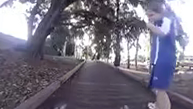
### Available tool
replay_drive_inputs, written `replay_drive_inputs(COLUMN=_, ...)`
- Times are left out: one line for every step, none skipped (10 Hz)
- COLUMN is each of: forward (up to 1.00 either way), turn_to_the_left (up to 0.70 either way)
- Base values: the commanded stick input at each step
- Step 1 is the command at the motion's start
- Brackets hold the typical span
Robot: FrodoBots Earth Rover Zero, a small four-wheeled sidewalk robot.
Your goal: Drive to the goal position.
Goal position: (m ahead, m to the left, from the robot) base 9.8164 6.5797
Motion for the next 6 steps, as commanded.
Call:
replay_drive_inputs(forward=0.98, turn_to_the_left=0.34)
replay_drive_inputs(forward=0.98, turn_to_the_left=0.20)
replay_drive_inputs(forward=0.98, turn_to_the_left=0.01)
replay_drive_inputs(forward=0.98, turn_to_the_left=0.00)
replay_drive_inputs(forward=0.98, turn_to_the_left=0.00)
replay_drive_inputs(forward=0.98, turn_to_the_left=0.00)
